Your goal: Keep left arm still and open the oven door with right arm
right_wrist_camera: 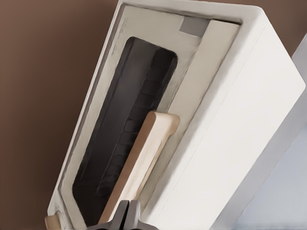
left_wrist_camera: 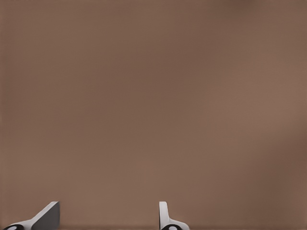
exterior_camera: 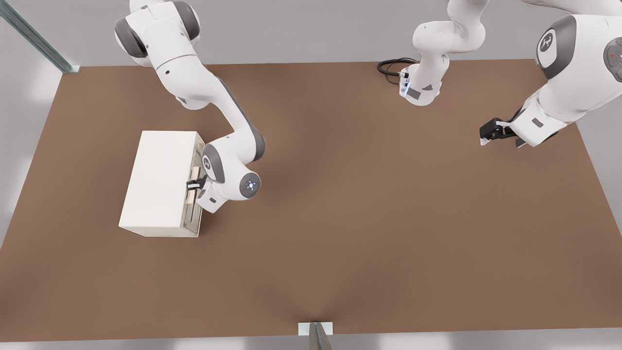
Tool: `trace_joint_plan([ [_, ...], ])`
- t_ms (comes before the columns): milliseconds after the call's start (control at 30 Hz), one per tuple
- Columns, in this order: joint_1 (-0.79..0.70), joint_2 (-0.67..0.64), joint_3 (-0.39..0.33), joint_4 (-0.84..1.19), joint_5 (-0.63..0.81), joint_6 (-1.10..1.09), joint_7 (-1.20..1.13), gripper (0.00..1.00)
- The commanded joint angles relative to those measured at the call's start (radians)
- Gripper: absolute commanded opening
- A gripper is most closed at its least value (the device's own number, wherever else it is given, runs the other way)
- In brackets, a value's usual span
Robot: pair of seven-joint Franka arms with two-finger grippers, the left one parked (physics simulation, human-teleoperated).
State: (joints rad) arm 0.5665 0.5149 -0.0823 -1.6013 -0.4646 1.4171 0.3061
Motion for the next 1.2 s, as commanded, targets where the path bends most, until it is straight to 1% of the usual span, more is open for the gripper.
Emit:
trace_joint_plan([
  [0, -0.001, 0.001, -0.001, -0.002, 0.000, -0.003, 0.148, 0.21],
  [433, -0.020, 0.027, -0.001, -0.002, -0.003, -0.012, 0.146, 0.21],
  [633, -0.014, 0.036, 0.012, 0.046, 0.009, -0.032, 0.157, 0.21],
  [667, -0.014, 0.034, 0.033, 0.064, 0.018, -0.033, 0.163, 0.21],
  [767, -0.008, 0.034, 0.038, 0.146, 0.107, -0.035, 0.150, 0.21],
  [800, -0.010, 0.033, 0.039, 0.182, 0.141, -0.049, 0.127, 0.61],
  [833, -0.086, 0.010, 0.030, 0.227, 0.270, -0.050, 0.012, 1.00],
  [867, -0.229, 0.008, 0.032, 0.311, 0.363, -0.096, -0.097, 1.00],
  [900, -0.315, 0.004, 0.033, 0.375, 0.365, -0.124, -0.172, 1.00],
  [933, -0.422, -0.021, 0.030, 0.417, 0.360, -0.127, -0.362, 1.00],
  [1000, -0.448, -0.130, 0.027, 0.400, 0.365, -0.142, -0.401, 1.00],
  [1033, -0.474, -0.193, 0.027, 0.374, 0.412, -0.161, -0.432, 1.00],
  [1100, -0.479, -0.341, 0.026, 0.258, 0.400, -0.149, -0.406, 1.00],
  [1167, -0.487, -0.360, 0.024, 0.210, 0.397, -0.145, -0.383, 1.00],
])
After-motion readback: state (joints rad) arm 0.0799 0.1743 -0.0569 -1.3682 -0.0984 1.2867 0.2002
